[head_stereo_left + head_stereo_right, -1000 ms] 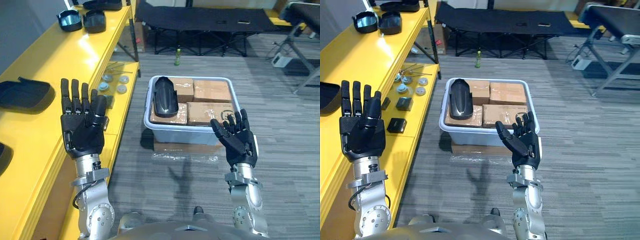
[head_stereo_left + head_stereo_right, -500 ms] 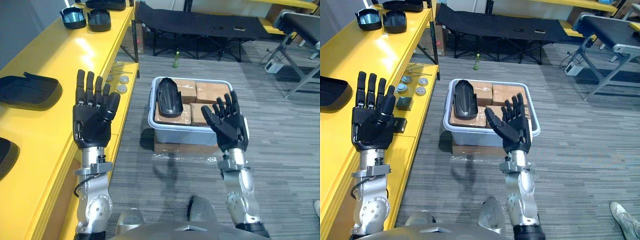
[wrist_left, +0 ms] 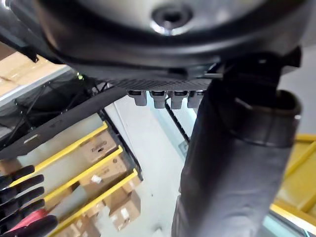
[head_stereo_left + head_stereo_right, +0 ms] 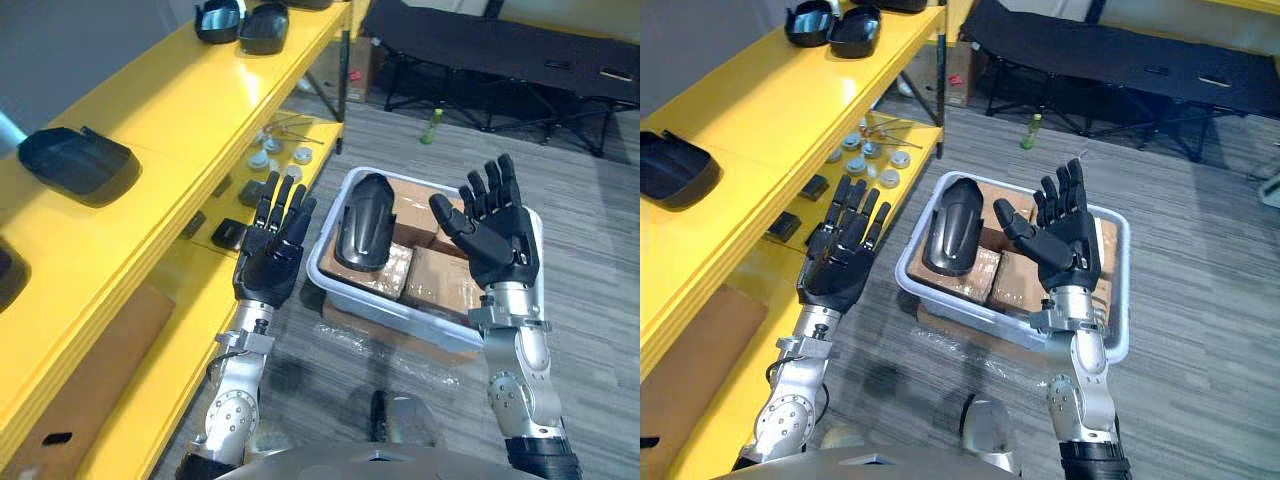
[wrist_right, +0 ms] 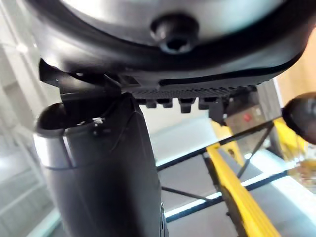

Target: Walk over and take three plastic housings, then place them on the shelf

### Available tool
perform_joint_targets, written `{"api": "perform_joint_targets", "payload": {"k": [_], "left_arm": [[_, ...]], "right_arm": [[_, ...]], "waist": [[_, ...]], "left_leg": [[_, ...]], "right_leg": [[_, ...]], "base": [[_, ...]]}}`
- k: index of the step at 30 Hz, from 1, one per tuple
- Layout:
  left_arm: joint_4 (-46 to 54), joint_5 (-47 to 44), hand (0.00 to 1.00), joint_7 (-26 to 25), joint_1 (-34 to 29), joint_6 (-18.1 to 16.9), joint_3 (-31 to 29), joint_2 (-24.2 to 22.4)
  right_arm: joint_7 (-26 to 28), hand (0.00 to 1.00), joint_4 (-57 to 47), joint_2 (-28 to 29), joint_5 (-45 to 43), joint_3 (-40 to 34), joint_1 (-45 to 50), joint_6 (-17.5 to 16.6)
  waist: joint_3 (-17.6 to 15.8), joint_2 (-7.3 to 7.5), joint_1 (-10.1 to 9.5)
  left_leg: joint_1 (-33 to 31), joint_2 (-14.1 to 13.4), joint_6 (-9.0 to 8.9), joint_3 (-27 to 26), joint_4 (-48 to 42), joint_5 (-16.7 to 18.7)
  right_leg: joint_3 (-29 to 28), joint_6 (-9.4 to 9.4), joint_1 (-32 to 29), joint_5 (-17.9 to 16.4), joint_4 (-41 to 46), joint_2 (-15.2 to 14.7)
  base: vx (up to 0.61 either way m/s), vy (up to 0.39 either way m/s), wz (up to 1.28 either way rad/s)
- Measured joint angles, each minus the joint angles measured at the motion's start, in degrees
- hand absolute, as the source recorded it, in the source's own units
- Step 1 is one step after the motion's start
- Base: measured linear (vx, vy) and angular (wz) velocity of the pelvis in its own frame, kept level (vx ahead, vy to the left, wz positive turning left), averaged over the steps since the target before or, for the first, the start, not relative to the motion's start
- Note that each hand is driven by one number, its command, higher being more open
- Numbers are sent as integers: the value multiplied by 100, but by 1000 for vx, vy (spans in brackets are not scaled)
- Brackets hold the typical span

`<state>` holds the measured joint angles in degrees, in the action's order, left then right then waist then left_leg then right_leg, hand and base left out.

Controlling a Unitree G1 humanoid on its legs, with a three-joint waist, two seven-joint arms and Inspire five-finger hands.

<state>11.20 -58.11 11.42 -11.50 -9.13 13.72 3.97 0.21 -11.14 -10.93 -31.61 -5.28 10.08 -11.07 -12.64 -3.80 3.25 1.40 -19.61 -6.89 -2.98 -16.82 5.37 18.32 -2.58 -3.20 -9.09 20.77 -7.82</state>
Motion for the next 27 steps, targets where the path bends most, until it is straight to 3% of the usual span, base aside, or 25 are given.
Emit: {"api": "perform_joint_targets", "payload": {"k": [3, 5, 7, 9, 11, 15, 17, 21, 27], "left_arm": [[-45, 11, 100, 3, -8, 54, 66, -70], [-44, 141, 100, 3, -10, 53, 146, -68], [-43, 279, 100, 3, -28, 83, 220, -44], [-36, 347, 100, 7, -70, 145, 248, 55], [1, 518, 100, 9, -146, 203, 296, 290], [34, 689, 100, -9, -202, 202, 271, 387], [76, 687, 100, -12, -181, 193, 219, 383], [258, 668, 100, -94, -5, 180, 224, 371], [297, 792, 100, -106, 135, 5, 443, 428]], "right_arm": [[-364, 100, 2, 168, 334, -263, 307, 71], [-736, 100, 4, 270, 709, -319, 365, 95], [-1117, 100, 41, 286, 1132, -312, 344, 270], [-1467, 100, 319, 292, 1363, -323, 213, 365], [-1908, 100, 989, 403, 1546, -534, -45, 527], [-2518, 100, 2066, 382, 1785, -1297, -473, 724], [-2772, 100, 2471, 179, 1792, -1516, -834, 745], [-3524, 100, 3193, -805, 1986, -1884, -2042, 825], [-3479, 100, 3747, -1198, 1984, -1852, -2797, 858]], "waist": [[10, -13, -13], [56, -86, -23], [45, -60, -157], [47, 14, -169], [30, 179, -174], [-80, 313, -171], [-175, 294, -167], [-557, 72, -212], [-897, 34, -324]], "left_leg": [[-104, 31, 38, -821, 100, -47], [-40, 193, -53, -963, 543, -143], [150, 426, -201, -1025, 953, -236], [138, 598, -228, -1089, 998, -252], [55, 758, -153, -1154, 954, -205], [-403, 890, -69, -950, 552, -64], [-614, 875, -59, -850, 366, -40], [-1235, 833, -40, -620, 217, -201], [-1316, 812, -40, -622, 320, -339]], "right_leg": [[474, 0, 289, 4, -208, -129], [569, -54, 269, 36, -204, -241], [488, -209, 242, 137, -254, -377], [382, -288, 246, 346, -450, -489], [216, -389, 333, 657, -904, -545], [206, -459, 307, 808, -1110, -642], [253, -486, 218, 831, -1103, -639], [398, -434, -224, 954, -1085, -580], [355, -387, -364, 1000, -1072, -538]], "base": [[99, -86, 120], [25, 79, 60], [-28, 180, 2], [-50, 199, -11], [-64, 197, -10], [-76, 112, 22], [-79, 26, 22], [-111, -8, 20], [-24, -10, -1]]}}
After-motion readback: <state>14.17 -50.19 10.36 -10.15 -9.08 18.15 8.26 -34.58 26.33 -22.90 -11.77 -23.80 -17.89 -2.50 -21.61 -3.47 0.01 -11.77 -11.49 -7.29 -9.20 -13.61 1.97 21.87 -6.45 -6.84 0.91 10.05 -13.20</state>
